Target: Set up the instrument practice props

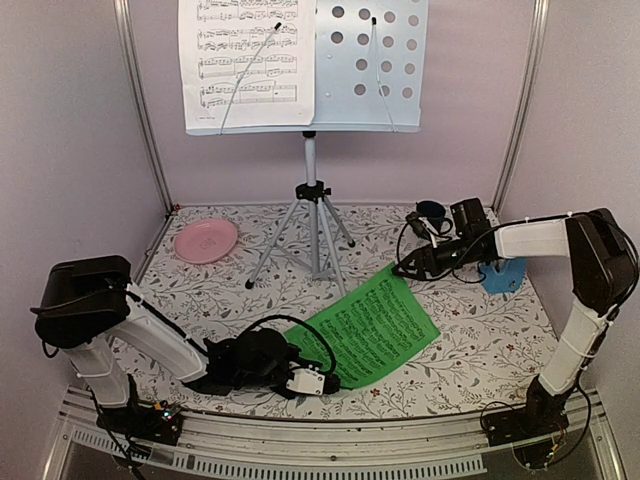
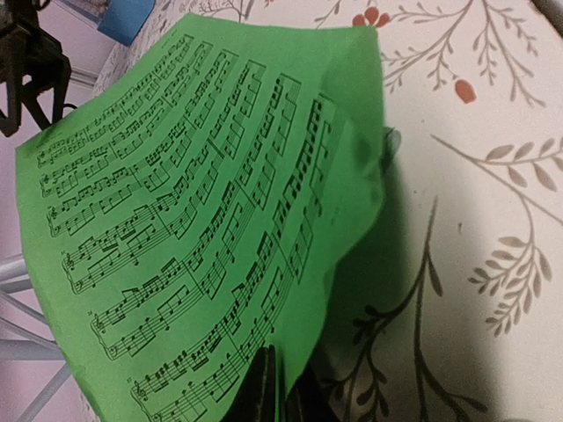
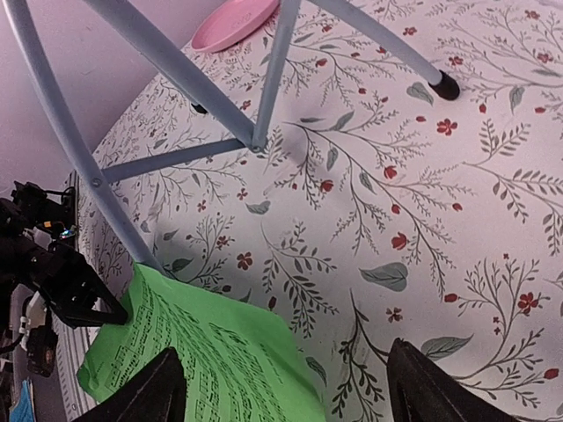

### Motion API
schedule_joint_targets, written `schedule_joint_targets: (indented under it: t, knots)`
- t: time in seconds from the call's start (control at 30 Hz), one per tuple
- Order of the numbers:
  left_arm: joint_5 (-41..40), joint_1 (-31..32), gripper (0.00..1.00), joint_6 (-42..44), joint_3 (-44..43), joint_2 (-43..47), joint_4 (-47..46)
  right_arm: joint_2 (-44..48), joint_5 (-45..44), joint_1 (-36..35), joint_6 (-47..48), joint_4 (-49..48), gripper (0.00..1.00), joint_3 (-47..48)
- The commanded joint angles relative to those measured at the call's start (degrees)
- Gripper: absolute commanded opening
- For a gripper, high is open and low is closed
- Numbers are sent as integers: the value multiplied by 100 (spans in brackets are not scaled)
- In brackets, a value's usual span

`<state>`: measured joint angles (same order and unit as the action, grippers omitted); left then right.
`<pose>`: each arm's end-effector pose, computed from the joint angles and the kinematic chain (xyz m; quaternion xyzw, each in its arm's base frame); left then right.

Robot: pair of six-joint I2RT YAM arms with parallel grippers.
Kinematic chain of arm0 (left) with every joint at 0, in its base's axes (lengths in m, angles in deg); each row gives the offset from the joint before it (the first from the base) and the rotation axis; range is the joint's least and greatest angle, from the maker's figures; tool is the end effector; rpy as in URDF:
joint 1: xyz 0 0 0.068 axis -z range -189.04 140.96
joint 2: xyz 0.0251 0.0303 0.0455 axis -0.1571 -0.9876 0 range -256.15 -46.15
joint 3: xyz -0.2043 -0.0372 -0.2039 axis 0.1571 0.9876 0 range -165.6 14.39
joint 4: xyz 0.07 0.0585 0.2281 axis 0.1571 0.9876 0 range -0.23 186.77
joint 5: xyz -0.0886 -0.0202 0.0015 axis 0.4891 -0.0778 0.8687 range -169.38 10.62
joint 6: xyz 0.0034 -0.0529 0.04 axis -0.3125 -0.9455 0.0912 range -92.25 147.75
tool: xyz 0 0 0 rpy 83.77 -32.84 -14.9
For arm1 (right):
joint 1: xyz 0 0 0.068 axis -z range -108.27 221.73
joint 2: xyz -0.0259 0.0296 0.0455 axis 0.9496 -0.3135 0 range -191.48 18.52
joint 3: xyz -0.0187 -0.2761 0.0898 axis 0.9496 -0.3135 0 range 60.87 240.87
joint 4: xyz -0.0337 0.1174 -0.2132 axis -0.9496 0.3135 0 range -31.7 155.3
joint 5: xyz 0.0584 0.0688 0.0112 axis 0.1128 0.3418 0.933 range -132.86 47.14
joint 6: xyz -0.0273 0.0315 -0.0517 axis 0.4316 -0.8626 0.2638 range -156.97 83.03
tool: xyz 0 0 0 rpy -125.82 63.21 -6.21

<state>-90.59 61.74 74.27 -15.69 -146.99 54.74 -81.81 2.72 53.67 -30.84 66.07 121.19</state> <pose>0.1106 -0.2865 0.1222 0.7332 0.4988 -0.0104 0.4621 0.3291 0.1468 0.2088 -0.3166 0.8117 0.3940 0.2927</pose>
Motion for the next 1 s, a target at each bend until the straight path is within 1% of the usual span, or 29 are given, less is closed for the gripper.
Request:
schedule_joint_targets:
  t: [0.0,0.07,0.13,0.27,0.37,0.47,0.5,0.53,0.57,0.6,0.63,0.67,0.8,0.87,0.97]
  knots:
    - [50,76,7,32,-23,21,6,-364,334,153,121,-234,82,-139]
    - [49,69,7,32,-24,10,-4,-482,725,152,204,-241,83,-141]
    - [39,68,7,32,-15,11,-28,-543,1055,147,259,-287,81,-185]
    - [62,57,9,13,2,26,-120,-654,1606,90,315,-384,70,-284]
    - [52,56,10,14,-5,37,-132,-721,1606,-7,326,-434,60,-294]
    - [26,53,12,8,9,66,-144,-756,1605,-30,301,-392,40,-254]
    - [18,58,12,-8,19,96,-140,-723,1564,-30,308,-372,30,-241]
    - [13,52,13,-38,31,149,-148,-667,1484,-32,269,-340,17,-221]
    - [13,53,13,-65,44,225,-165,-591,1420,-31,253,-288,7,-214]
    - [8,52,14,-94,73,302,-195,-492,1347,-33,255,-240,0,-212]
    - [0,56,16,-124,87,374,-203,-382,1292,-33,265,-179,0,-205]
    - [-22,58,20,-159,90,458,-187,-245,1264,-40,265,-118,0,-199]
    - [-150,57,45,-599,34,862,140,464,974,-133,261,241,0,-20]
    - [-74,51,51,-901,44,1194,401,842,797,-225,377,569,0,206]
    - [84,66,55,-1276,69,1781,906,1286,524,-378,545,1098,0,595]
